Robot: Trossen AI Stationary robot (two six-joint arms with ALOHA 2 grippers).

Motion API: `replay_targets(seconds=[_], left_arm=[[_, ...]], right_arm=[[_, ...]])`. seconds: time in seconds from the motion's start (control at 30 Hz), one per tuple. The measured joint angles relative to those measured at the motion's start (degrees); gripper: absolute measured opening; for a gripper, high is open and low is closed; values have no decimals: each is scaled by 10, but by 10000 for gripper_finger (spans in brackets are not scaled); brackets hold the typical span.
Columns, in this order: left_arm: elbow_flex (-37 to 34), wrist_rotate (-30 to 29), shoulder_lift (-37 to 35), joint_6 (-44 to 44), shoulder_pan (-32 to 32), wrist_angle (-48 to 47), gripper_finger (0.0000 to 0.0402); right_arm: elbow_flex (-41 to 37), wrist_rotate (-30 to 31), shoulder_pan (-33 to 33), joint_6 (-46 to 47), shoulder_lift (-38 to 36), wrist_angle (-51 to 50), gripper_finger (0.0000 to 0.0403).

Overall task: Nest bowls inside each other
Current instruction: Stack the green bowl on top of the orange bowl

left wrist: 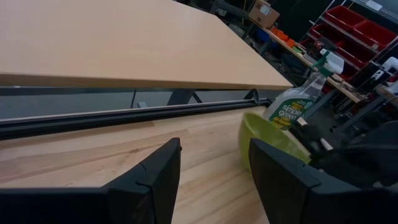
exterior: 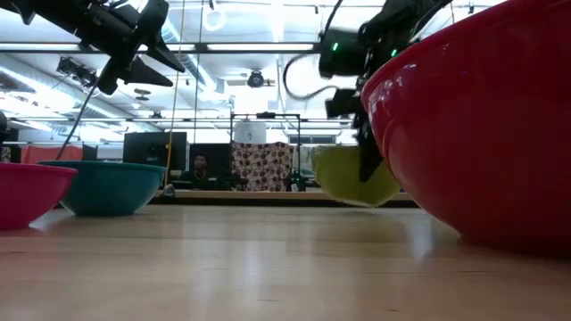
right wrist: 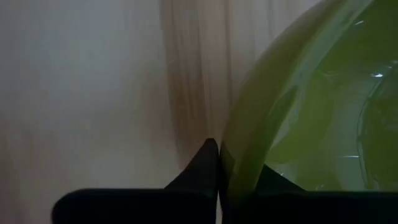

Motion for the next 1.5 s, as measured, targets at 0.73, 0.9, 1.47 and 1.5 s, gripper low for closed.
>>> replay_targets(seconds=[0.73,0.9,1.47,1.5], left_arm=[[0,-10,0,66,10,-21,192],[0,-16,0,51,39,-21,192],[0,-16,0,56,69,1,192],[0,-15,0,56,69,1,192]], right_arm=[[25,-69,300,226,-226,-134,34],[62,-89,370,250,-186,-137,35],[155,-111,503,370,-36,-236,36],[155,-114,505,376,-31,-235,36]])
